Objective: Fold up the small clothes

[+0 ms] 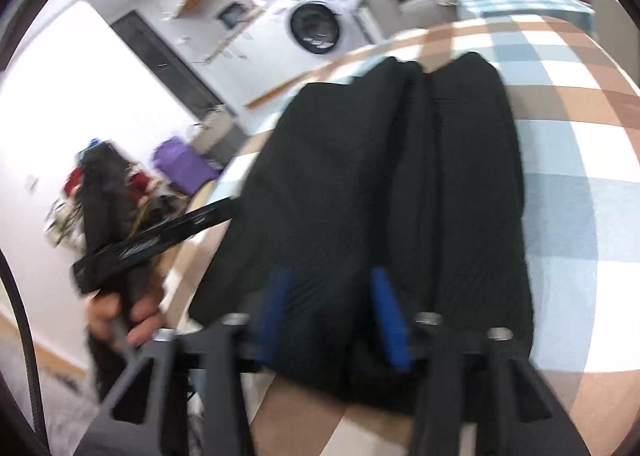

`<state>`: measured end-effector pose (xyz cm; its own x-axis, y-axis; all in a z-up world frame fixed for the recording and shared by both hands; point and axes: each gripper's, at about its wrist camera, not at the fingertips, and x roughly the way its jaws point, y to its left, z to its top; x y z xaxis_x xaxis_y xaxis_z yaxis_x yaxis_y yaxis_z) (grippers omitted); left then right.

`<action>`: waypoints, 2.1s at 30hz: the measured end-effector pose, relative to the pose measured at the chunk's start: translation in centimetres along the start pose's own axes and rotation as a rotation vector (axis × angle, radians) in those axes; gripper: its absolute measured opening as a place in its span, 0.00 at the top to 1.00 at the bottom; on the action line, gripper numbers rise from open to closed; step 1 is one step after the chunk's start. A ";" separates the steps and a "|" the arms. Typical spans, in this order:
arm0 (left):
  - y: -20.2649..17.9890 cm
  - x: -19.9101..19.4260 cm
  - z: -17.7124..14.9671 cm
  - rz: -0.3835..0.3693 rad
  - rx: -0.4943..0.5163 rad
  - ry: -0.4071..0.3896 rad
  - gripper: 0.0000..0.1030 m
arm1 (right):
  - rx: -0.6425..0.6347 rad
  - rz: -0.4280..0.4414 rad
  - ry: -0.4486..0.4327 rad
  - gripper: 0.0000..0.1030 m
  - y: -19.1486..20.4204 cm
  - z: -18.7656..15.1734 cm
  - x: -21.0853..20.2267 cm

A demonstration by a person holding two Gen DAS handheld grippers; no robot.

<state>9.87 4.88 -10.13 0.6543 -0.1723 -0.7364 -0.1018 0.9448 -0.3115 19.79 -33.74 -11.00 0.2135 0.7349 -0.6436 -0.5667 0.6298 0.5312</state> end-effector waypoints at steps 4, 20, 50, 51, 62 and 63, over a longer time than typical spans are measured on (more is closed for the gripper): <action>0.2 0.0 -0.1 0.002 -0.002 0.006 0.44 | -0.052 -0.074 0.032 0.81 0.5 -0.9 1.4; -0.4 -0.9 -0.3 -0.008 0.025 0.003 0.44 | 0.020 -0.114 0.010 0.68 -0.1 0.5 -0.3; -3.4 2.2 -1.5 -0.103 0.105 0.068 0.39 | 0.037 -0.076 0.067 0.59 -3.2 6.0 4.3; -3.3 2.2 -1.5 -0.106 0.103 0.067 0.39 | 0.032 -0.075 0.066 0.59 -3.1 6.4 4.8; -2.3 1.3 -1.1 -0.097 0.080 0.048 0.39 | -0.009 -0.185 0.064 0.55 -2.7 7.8 5.1; -2.1 1.4 -1.1 -0.099 0.077 0.050 0.39 | 0.001 -0.185 0.065 0.55 -2.8 7.6 4.7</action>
<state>10.14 2.34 -11.15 0.6202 -0.2779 -0.7336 0.0212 0.9407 -0.3385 28.43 -30.13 -11.34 0.2624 0.5887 -0.7645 -0.5221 0.7529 0.4006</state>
